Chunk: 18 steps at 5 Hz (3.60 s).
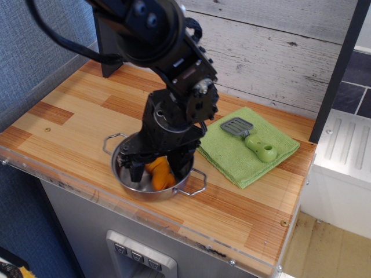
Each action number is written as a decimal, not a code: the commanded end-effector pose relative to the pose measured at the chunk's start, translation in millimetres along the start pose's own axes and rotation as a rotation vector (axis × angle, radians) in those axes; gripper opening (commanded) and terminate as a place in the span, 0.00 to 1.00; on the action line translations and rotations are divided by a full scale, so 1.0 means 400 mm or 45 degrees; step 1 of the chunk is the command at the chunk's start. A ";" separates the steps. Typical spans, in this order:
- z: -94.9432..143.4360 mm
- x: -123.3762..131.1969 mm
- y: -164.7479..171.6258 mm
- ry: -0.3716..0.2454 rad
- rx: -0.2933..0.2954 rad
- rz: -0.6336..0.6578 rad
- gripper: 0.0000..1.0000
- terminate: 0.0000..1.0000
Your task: Pick up the orange plastic fish from the pot and place it on the cutting board on the upper left side of the green cloth.
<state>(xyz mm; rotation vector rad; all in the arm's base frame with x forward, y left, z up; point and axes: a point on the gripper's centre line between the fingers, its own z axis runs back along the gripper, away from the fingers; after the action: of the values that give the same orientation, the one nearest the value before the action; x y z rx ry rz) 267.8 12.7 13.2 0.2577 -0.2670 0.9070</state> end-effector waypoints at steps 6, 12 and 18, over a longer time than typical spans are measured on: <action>0.198 0.141 -0.058 -0.205 -0.144 0.165 0.00 0.00; 0.005 0.269 -0.225 -0.033 -0.212 0.433 0.00 0.00; 0.066 0.267 -0.219 -0.002 -0.274 0.546 1.00 0.00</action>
<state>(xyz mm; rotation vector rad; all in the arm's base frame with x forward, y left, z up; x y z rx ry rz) 395.9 31.4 39.3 0.0379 -0.3698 1.2920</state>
